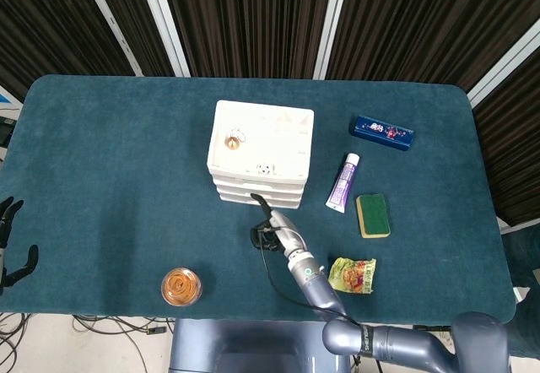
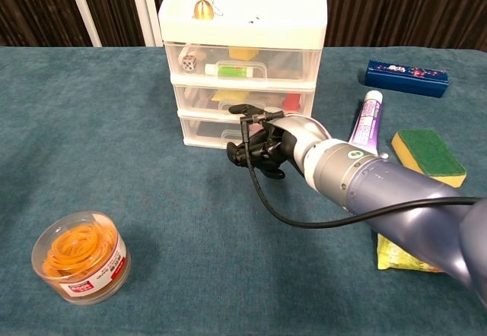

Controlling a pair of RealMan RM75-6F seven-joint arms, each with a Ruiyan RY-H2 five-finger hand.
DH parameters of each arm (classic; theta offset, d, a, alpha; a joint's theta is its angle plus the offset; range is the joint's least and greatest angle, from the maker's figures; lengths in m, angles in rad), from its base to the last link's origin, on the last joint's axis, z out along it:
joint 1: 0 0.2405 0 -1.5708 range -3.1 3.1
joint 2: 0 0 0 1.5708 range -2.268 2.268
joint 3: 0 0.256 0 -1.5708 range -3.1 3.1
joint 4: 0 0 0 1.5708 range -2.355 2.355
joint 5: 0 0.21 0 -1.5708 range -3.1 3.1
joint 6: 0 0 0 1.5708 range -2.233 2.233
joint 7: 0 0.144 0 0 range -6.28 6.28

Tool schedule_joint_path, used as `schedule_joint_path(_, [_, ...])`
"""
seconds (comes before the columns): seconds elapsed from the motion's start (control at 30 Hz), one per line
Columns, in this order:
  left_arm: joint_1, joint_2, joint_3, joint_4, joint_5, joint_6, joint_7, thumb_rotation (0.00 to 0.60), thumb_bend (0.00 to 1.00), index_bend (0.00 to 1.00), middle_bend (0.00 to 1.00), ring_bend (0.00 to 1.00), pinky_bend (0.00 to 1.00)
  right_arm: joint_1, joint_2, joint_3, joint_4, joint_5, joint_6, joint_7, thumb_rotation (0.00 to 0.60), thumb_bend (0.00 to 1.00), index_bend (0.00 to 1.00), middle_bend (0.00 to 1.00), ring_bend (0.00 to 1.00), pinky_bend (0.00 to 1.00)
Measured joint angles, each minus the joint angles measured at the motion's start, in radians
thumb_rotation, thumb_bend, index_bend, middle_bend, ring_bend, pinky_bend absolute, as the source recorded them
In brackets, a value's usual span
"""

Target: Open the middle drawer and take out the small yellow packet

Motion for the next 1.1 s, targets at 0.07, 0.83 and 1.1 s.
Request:
schedule_joint_path(0.07, [0.001,0.000,0.000,0.000,0.000,0.001,-0.001,0.600,0.46,0.04,0.02,0.00,0.00,0.003,-0.011,0.004,0.005,0.011,0.007,-0.003,0.600,0.64,0.00,0.85,0.98,0.94])
schedule_joint_path(0.83, [0.001,0.001,-0.002,0.000,-0.005,0.000,0.000,0.600,0.46,0.04,0.02,0.00,0.00,0.024,-0.049,0.036,0.031,0.053,-0.008,0.019,0.600,0.64,0.00,0.86,0.98,0.94])
schedule_joint_path(1.1, [0.001,0.001,-0.001,0.000,-0.005,0.000,0.003,0.600,0.46,0.04,0.02,0.00,0.00,0.032,-0.058,0.044,0.046,0.062,-0.020,0.029,0.600,0.64,0.00,0.86,0.98,0.94])
